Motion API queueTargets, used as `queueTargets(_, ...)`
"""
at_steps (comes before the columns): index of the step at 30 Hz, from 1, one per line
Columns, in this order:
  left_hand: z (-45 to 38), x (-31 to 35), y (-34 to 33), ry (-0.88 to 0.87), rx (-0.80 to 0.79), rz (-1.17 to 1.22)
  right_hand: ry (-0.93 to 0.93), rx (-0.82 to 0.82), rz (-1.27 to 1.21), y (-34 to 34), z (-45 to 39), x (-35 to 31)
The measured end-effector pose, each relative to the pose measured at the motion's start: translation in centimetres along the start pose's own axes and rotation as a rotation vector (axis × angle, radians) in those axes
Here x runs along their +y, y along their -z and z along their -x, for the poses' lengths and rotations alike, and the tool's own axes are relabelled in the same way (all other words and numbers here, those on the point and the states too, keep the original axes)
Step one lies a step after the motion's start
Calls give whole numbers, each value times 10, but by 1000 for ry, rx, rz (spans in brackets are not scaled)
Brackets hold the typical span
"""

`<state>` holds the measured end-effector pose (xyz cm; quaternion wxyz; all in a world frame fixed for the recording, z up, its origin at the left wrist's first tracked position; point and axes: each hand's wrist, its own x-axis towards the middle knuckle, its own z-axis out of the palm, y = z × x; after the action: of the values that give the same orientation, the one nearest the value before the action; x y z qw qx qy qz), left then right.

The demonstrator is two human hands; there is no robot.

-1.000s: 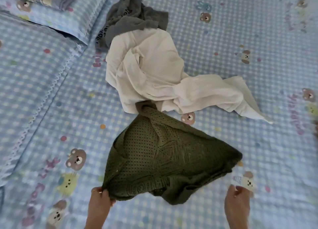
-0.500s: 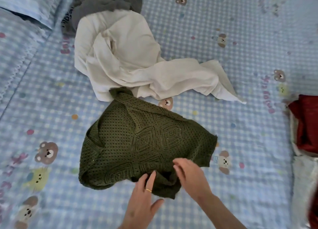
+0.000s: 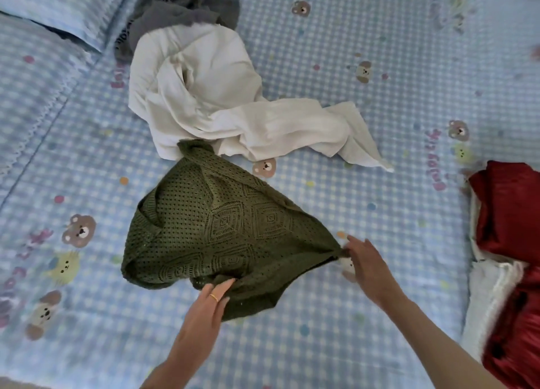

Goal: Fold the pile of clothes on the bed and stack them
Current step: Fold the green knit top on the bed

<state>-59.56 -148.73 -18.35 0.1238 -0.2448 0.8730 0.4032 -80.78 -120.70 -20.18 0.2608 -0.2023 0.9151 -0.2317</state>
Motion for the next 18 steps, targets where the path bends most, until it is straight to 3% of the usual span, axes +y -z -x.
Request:
queueTargets(2,19,18,23,9,97,94,-14,183,-223,27,25,-15)
queueTargets(5,48,55,54,-29,233,127,76,379,-285,68,55,-35)
queueTargets(8,75,94,79,-42,369,209,99,410,-380,106,85,-52)
queueTargets(13,109,156,121,-65,396,726,89,483,-444,166,131,-90)
queueTargets(15,119,173,142,-80,385,934,136,447,-349,201,148,-101)
queueTargets(18,135,193,178,-99,292,1173,185,146,-193,262,181,-117)
